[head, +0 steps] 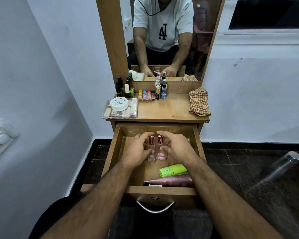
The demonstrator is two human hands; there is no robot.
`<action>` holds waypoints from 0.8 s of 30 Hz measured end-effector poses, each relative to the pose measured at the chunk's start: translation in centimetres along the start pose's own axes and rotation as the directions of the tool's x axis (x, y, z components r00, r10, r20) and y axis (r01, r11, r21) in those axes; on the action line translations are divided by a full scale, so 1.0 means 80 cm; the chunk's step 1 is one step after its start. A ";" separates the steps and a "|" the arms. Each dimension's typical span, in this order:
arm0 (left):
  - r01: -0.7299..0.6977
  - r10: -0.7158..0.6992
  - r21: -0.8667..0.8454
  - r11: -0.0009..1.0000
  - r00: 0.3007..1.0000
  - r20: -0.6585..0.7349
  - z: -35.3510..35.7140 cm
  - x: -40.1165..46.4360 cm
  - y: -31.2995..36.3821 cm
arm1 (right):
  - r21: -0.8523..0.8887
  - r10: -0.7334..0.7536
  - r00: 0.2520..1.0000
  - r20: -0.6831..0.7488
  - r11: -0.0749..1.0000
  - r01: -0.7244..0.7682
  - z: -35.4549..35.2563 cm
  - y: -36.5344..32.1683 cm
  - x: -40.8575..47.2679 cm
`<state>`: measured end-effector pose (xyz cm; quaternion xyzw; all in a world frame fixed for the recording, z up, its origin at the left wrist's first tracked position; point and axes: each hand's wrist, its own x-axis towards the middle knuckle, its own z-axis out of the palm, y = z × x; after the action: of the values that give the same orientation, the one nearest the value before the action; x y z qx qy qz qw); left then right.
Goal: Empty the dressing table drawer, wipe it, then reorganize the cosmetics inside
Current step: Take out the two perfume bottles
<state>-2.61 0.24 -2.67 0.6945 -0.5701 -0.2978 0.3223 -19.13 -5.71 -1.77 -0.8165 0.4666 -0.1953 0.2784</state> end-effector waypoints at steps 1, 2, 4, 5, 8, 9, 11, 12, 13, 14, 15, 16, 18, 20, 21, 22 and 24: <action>0.001 -0.001 0.002 1.000 1.000 -0.004 0.001 0.000 0.001 | 0.008 0.007 1.000 -0.007 1.000 -0.007 0.000 0.001 0.000; 0.005 -0.005 -0.008 1.000 1.000 -0.009 0.002 0.001 0.001 | 0.014 0.017 1.000 -0.011 1.000 -0.017 -0.001 0.001 0.000; 0.012 -0.012 -0.025 1.000 1.000 0.003 0.003 0.001 -0.001 | 0.021 0.036 0.999 -0.012 0.999 -0.035 -0.001 0.002 0.000; 0.011 -0.011 -0.025 1.000 1.000 0.016 0.002 -0.001 0.000 | 0.021 0.038 0.999 -0.013 0.999 -0.037 -0.001 0.002 0.000; -0.005 0.006 -0.025 1.000 1.000 0.024 0.000 -0.003 0.000 | 0.045 0.064 0.998 -0.004 0.997 -0.064 -0.003 0.001 -0.003; -0.008 0.008 -0.036 0.999 1.000 0.013 -0.001 -0.004 0.001 | 0.066 0.071 0.997 -0.005 0.995 -0.070 -0.005 0.001 -0.004; -0.014 0.012 -0.059 0.998 0.999 -0.034 -0.002 -0.003 0.004 | 0.133 0.075 0.996 -0.039 0.989 -0.069 -0.013 -0.001 -0.007; -0.023 0.018 -0.074 0.997 0.997 -0.072 -0.004 -0.001 0.006 | 0.161 0.076 0.995 -0.070 0.985 -0.064 -0.018 -0.002 -0.008; -0.036 0.026 -0.094 0.995 0.994 -0.105 -0.005 0.001 0.007 | 0.171 0.080 0.991 -0.104 0.983 -0.061 -0.022 -0.001 -0.009; -0.054 0.039 -0.110 0.992 0.990 -0.133 -0.008 0.003 0.011 | 0.171 0.086 0.986 -0.143 0.983 -0.061 -0.028 0.000 -0.010; -0.073 0.053 -0.122 0.990 0.986 -0.158 -0.010 0.004 0.014 | 0.179 0.091 0.979 -0.184 0.982 -0.057 -0.034 0.001 -0.011; -0.094 0.069 -0.133 0.987 0.981 -0.182 -0.013 0.005 0.018 | 0.196 0.093 0.970 -0.226 0.979 -0.048 -0.041 0.002 -0.011; -0.139 0.105 -0.145 0.980 0.969 -0.223 -0.021 0.008 0.033 | 0.236 0.095 0.947 -0.308 0.972 -0.020 -0.059 0.004 -0.010; -0.184 0.145 -0.138 0.973 0.956 -0.254 -0.029 0.015 0.055 | 0.256 0.097 0.916 -0.390 0.967 0.007 -0.079 0.001 -0.008; -0.206 0.163 -0.139 0.969 0.950 -0.268 -0.033 0.021 0.069 | 0.261 0.098 0.903 -0.419 0.965 0.016 -0.091 -0.001 -0.005; -0.227 0.181 -0.140 0.964 0.943 -0.279 -0.038 0.030 0.084 | 0.263 0.096 0.894 -0.438 0.965 0.025 -0.101 -0.004 -0.001; -0.267 0.217 -0.137 0.954 0.929 -0.299 -0.047 0.055 0.112 | 0.254 0.086 0.884 -0.460 0.967 0.038 -0.122 -0.010 0.013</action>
<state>-4.32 -4.92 6.49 0.6228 -0.5718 -0.2032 0.4938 -23.75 -8.98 6.32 -0.6966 0.5011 -0.4410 0.2631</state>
